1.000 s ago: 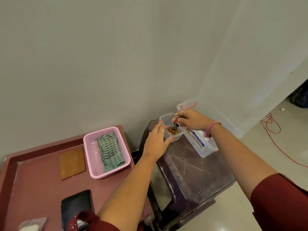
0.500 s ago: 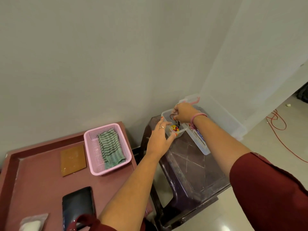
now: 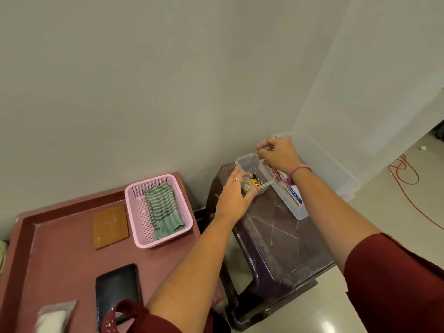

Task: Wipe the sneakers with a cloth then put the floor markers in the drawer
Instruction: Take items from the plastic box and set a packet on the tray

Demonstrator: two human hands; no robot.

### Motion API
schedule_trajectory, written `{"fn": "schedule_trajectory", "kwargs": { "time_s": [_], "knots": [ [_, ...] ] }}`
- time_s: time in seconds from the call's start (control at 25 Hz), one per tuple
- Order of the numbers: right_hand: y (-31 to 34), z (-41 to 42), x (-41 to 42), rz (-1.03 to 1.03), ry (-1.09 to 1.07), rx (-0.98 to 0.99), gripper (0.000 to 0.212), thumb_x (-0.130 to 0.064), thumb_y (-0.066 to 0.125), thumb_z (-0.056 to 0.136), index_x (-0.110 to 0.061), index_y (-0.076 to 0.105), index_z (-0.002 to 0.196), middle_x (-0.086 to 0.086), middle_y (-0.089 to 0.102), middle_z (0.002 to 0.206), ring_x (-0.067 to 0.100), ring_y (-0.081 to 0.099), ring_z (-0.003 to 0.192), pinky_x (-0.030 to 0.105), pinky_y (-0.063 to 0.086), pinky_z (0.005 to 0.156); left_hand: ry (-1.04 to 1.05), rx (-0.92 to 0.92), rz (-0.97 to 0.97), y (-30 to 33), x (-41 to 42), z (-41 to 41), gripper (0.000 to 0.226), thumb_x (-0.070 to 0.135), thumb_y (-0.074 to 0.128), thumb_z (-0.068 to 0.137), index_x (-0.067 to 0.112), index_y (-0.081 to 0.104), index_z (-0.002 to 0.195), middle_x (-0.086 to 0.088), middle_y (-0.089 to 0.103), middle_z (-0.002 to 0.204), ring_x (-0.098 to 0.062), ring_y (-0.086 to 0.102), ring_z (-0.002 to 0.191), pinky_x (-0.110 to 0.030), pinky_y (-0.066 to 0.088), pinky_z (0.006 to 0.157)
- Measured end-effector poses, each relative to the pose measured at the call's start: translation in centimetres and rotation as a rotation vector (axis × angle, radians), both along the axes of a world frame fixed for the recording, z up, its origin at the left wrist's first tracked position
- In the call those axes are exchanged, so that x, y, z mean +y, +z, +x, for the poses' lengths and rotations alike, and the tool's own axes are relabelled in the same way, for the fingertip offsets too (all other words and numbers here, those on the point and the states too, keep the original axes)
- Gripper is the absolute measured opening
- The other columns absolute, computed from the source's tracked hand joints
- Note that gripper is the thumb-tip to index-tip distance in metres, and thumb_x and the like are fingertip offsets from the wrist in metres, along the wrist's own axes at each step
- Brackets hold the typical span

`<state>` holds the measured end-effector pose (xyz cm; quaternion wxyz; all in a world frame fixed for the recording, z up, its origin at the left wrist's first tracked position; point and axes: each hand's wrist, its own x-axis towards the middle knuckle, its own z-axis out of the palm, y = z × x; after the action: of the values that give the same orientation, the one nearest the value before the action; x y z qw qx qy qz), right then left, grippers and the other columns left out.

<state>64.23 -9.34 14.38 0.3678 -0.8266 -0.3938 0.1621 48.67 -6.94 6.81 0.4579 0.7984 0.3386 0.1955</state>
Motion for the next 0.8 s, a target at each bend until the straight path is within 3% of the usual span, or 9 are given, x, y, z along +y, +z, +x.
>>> {"fn": "schedule_trajectory", "kwargs": {
  "time_s": [0.2, 0.4, 0.52, 0.64, 0.8],
  "knots": [
    [0.0, -1.3, -1.6, 0.101, -0.047, 0.132, 0.018, -0.001, 0.057, 0.084, -0.006, 0.068, 0.098, 0.007, 0.068, 0.078, 0.017, 0.065, 0.072, 0.033, 0.057, 0.070, -0.023, -0.086, -0.045, 0.4, -0.3, -1.8, 0.051, 0.031, 0.061, 0.094, 0.027, 0.043, 0.141, 0.002, 0.028, 0.157, -0.012, 0.027, 0.143, -0.022, 0.022, 0.109],
    [0.2, -4.6, -2.3, 0.154, -0.045, 0.177, 0.017, -0.006, 0.059, 0.084, -0.018, 0.066, 0.094, 0.006, 0.071, 0.087, 0.017, 0.068, 0.074, 0.028, 0.054, 0.065, 0.178, -0.171, -0.098, 0.9, 0.0, -6.9, 0.049, 0.028, 0.059, 0.095, 0.016, 0.044, 0.140, -0.003, 0.048, 0.141, -0.009, 0.047, 0.126, -0.019, 0.036, 0.101],
    [0.7, -7.7, -2.5, 0.222, -0.037, 0.271, 0.014, -0.008, 0.060, 0.087, -0.017, 0.064, 0.096, 0.004, 0.069, 0.084, 0.014, 0.066, 0.071, 0.025, 0.050, 0.064, 0.287, -0.235, -0.071, 1.2, 0.4, -11.4, 0.043, 0.024, 0.059, 0.094, 0.015, 0.048, 0.135, -0.001, 0.054, 0.134, -0.009, 0.054, 0.118, -0.032, 0.043, 0.104],
    [0.4, -11.3, -2.4, 0.269, -0.002, 0.376, 0.015, -0.007, 0.059, 0.087, -0.019, 0.063, 0.093, 0.009, 0.070, 0.090, 0.014, 0.065, 0.074, 0.027, 0.054, 0.070, 0.384, -0.287, -0.118, 1.7, 0.1, -16.7, 0.037, 0.018, 0.059, 0.094, 0.016, 0.051, 0.130, 0.001, 0.058, 0.128, -0.012, 0.057, 0.115, -0.034, 0.047, 0.100],
    [-1.4, -18.0, -1.2, 0.237, 0.031, 0.531, 0.015, -0.006, 0.057, 0.088, -0.018, 0.063, 0.095, 0.005, 0.071, 0.090, 0.009, 0.064, 0.072, 0.020, 0.051, 0.060, 0.514, -0.316, -0.160, 1.5, -1.3, -25.0, 0.031, 0.012, 0.057, 0.095, 0.021, 0.051, 0.124, 0.003, 0.061, 0.119, -0.001, 0.059, 0.105, -0.013, 0.047, 0.088]
  ]
}}
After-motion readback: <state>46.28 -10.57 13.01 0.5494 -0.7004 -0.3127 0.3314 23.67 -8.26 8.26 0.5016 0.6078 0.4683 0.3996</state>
